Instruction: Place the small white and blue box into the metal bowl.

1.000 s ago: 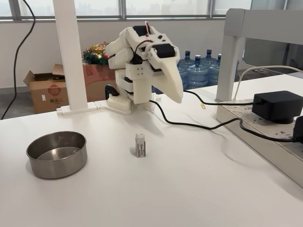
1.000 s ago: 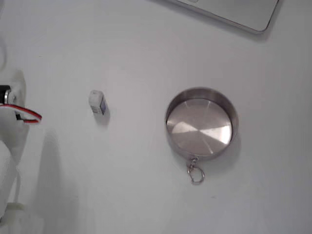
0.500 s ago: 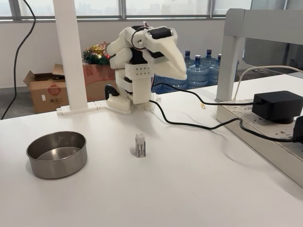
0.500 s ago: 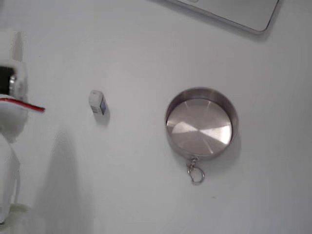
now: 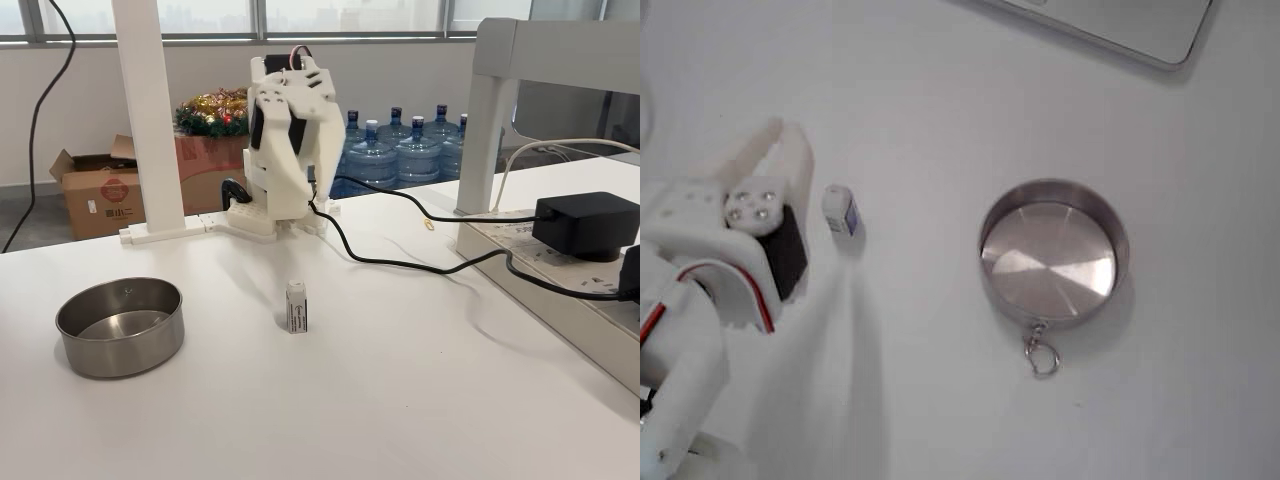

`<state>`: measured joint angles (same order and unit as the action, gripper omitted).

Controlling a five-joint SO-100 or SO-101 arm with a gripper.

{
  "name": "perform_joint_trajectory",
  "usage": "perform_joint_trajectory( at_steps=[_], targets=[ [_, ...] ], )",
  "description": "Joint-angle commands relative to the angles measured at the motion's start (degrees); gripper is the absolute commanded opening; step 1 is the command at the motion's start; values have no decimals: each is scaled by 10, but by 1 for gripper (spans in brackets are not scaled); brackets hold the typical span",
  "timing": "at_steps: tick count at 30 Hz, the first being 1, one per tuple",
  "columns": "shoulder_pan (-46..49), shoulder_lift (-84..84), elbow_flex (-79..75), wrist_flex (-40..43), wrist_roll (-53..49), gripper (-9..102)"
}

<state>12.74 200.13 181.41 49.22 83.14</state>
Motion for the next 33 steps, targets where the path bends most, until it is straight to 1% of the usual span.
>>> perform_joint_trajectory(
  at_steps=[1, 4, 13, 16, 18, 23, 27, 30, 33],
  targets=[
    [7, 6, 33, 12, 37, 1],
    [9, 6, 33, 13, 40, 1],
    [69, 5, 33, 4, 35, 1],
    [76, -8, 33, -4, 34, 1],
    [76, -46, 35, -45, 34, 1],
    [76, -205, 39, -222, 37, 1],
    [76, -305, 39, -338, 36, 1],
    [69, -351, 37, -385, 34, 1],
    [66, -368, 36, -393, 34, 1]
  ],
)
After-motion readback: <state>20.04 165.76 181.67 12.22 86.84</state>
